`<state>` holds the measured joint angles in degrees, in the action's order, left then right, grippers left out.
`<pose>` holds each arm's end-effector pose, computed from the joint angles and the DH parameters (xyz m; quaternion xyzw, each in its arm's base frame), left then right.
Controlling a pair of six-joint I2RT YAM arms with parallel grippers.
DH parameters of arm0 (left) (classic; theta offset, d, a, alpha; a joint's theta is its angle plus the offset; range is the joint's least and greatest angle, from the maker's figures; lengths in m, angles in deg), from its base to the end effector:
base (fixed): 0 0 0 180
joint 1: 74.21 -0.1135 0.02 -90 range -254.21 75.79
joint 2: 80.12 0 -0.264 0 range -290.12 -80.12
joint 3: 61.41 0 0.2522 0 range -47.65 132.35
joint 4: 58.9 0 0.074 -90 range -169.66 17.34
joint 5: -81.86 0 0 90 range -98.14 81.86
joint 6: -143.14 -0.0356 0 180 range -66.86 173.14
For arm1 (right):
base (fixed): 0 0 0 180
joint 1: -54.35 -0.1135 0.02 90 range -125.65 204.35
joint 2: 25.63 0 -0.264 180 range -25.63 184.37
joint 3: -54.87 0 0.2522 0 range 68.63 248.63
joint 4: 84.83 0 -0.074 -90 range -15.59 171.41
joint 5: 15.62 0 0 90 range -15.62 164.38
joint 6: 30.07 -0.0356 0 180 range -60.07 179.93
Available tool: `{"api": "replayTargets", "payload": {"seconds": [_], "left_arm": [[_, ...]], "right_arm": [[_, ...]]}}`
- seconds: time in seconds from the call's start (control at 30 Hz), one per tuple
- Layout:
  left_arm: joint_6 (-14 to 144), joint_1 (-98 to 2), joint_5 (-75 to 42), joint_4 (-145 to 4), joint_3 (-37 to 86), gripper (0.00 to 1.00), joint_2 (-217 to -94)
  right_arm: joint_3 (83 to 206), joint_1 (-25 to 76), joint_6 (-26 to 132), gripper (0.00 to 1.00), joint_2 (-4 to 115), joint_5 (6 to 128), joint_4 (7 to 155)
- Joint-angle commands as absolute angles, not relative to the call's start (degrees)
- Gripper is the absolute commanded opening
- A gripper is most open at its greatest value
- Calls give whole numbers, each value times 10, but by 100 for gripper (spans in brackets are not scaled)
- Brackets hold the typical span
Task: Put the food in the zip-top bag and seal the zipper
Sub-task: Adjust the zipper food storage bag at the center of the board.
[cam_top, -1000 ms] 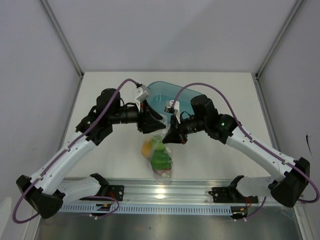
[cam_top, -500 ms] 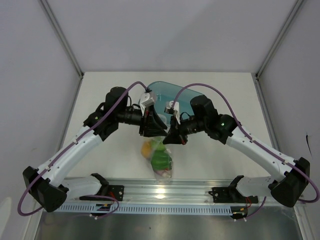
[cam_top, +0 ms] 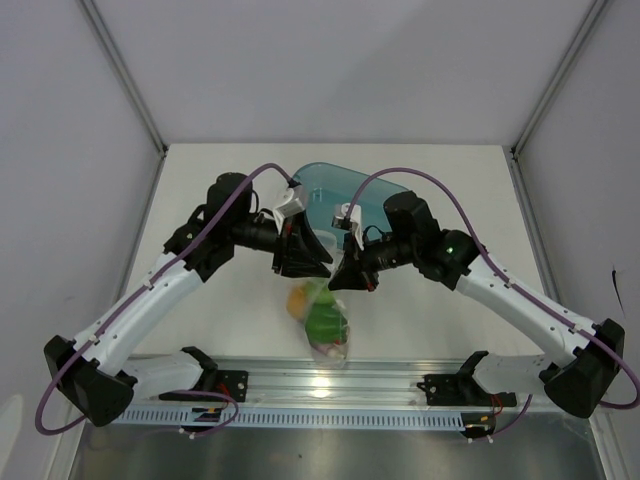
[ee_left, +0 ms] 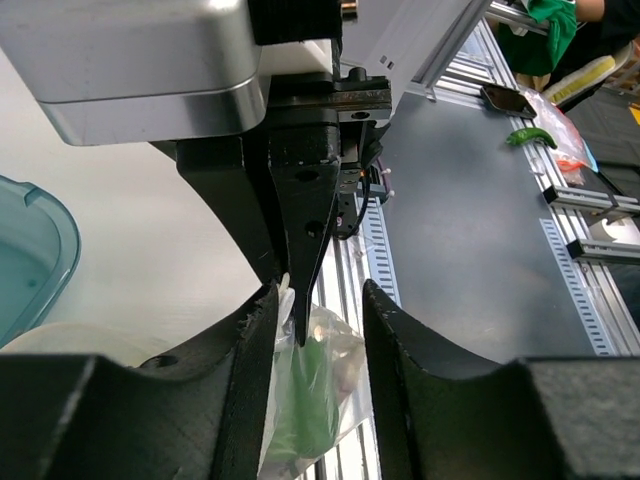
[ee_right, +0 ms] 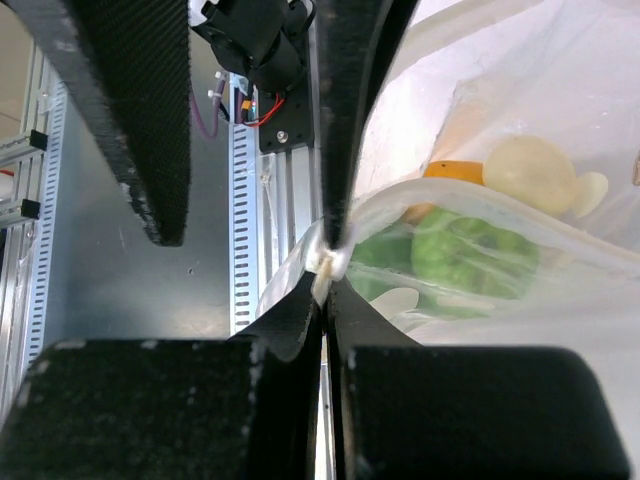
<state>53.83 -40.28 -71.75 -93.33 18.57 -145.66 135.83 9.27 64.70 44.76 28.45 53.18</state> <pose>0.1808 -0.1601 0.3860 0.4888 0.5806 -0.5572 0.3370 0.1680 0.2047 0.3570 -0.5115 0.6478 0.4747 0.3056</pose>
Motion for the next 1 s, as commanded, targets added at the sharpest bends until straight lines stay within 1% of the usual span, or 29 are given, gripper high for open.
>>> {"api": "replayTargets", "payload": {"seconds": [0.0, 0.03, 0.13, 0.23, 0.37, 0.4, 0.43, 0.6, 0.7, 0.73, 0.97], "left_arm": [[513, -406, -723, -927, 194, 45, -1457], [512, -405, -711, -927, 193, 55, -1458], [526, -406, -675, -903, 187, 63, -1452], [544, -405, -669, -887, 188, 66, -1452], [538, -406, -678, -900, 194, 66, -1461], [534, -406, -681, -904, 193, 66, -1460], [533, -406, -683, -908, 193, 63, -1460], [518, -404, -692, -926, 188, 57, -1463], [509, -398, -699, -935, 186, 51, -1467], [508, -397, -699, -937, 185, 47, -1467], [503, -396, -694, -952, 189, 40, -1475]], "right_arm": [[1384, 94, 652, 0, 430, 271, 546], [1383, 93, 651, 0, 430, 270, 547], [1379, 88, 650, 0, 430, 274, 548], [1371, 85, 646, 0, 427, 279, 554], [1373, 84, 646, 0, 426, 282, 555], [1374, 83, 646, 0, 426, 284, 555], [1375, 83, 646, 0, 427, 286, 554], [1381, 84, 645, 0, 426, 294, 558], [1386, 86, 646, 0, 429, 296, 559], [1388, 86, 648, 0, 430, 296, 558], [1389, 92, 649, 0, 423, 296, 557]]}}
